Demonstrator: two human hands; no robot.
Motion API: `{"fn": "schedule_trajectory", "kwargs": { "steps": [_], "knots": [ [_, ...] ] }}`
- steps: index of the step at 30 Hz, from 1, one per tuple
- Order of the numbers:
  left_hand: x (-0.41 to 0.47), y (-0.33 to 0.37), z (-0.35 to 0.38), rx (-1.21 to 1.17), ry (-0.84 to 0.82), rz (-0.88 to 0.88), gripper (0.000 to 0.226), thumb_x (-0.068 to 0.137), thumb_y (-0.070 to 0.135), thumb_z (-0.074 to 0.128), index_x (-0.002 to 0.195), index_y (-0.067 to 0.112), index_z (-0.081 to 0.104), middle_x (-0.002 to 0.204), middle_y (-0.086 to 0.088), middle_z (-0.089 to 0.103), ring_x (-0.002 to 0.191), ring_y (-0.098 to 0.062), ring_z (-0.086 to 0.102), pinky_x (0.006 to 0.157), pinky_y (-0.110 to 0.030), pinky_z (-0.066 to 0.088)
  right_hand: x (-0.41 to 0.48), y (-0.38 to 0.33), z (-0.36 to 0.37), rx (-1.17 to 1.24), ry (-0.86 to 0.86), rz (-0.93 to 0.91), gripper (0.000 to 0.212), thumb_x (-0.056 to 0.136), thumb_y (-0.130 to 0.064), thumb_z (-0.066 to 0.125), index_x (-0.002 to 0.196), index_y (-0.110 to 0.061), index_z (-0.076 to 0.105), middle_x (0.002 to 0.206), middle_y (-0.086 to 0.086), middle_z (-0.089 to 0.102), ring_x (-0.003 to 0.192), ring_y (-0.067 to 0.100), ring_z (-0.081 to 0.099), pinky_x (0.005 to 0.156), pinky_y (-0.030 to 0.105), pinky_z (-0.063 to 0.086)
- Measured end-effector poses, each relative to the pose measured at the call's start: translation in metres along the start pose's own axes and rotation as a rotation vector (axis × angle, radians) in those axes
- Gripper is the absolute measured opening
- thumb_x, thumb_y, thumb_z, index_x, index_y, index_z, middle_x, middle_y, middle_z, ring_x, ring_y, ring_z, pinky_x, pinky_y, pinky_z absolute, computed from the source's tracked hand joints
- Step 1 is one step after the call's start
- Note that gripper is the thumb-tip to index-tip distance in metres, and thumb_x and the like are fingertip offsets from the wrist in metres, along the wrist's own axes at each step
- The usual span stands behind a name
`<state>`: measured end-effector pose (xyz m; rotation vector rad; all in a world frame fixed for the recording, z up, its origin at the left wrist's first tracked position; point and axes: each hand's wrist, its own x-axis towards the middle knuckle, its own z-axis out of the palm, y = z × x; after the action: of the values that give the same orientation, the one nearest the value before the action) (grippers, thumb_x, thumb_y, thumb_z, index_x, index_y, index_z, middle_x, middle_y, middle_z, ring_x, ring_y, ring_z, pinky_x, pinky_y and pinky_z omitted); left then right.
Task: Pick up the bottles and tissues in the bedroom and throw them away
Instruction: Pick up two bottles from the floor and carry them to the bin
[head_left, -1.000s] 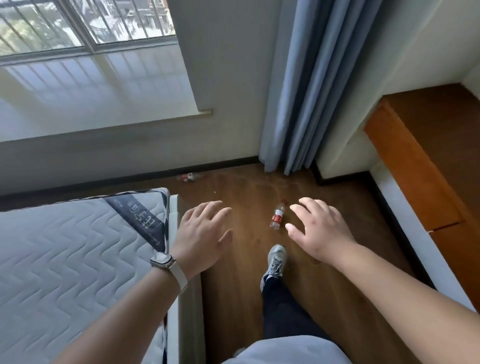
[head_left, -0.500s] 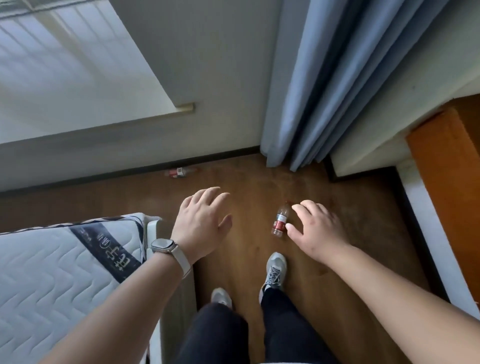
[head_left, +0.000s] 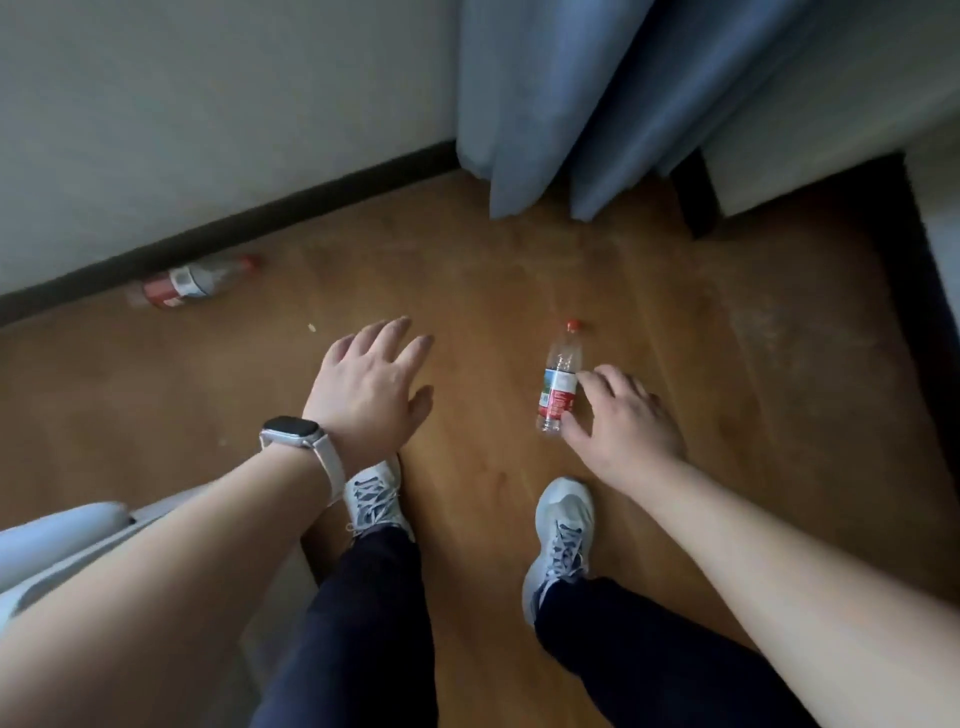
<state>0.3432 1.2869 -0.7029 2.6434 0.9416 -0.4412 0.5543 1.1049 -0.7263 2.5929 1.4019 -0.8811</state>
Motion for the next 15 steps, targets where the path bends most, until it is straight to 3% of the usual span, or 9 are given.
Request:
{"fn": "schedule_trajectory", "kwargs": {
  "steps": [8,11,15],
  "knots": [
    [0.077,-0.055,0.154,0.068,-0.047,0.098,0.059,0.087,0.042,0.059,0.140,0.020,0.046,0.145,-0.011,0.046,0.132,-0.034,0.043,0.101,-0.050,0.037,0.098,0.060,0.149,-0.004,-0.071,0.211,0.057,0.082,-0.050,0.059,0.127,-0.017,0.048,0.122,0.008,0.054,0.113,0.031,0.051,0.088,0.040,0.042],
    [0.100,-0.070,0.195,0.037,-0.058,0.043,0.059,0.089,0.043,0.057,0.142,0.021,0.043,0.147,-0.010,0.044,0.134,-0.033,0.040,0.103,-0.050,0.036,0.123,0.072,0.178,-0.014,-0.100,0.282,0.073,0.080,-0.054,0.061,0.138,-0.019,0.035,0.126,0.009,0.051,0.115,0.031,0.051,0.086,0.040,0.043],
    [0.131,-0.083,0.225,-0.024,-0.042,0.027,0.060,0.089,0.043,0.057,0.142,0.021,0.042,0.148,-0.010,0.043,0.133,-0.035,0.040,0.102,-0.051,0.037,0.147,0.065,0.208,0.149,-0.112,0.406,0.090,0.078,-0.054,0.067,0.146,-0.023,0.018,0.130,0.010,0.047,0.114,0.033,0.053,0.082,0.039,0.044]
  ]
}}
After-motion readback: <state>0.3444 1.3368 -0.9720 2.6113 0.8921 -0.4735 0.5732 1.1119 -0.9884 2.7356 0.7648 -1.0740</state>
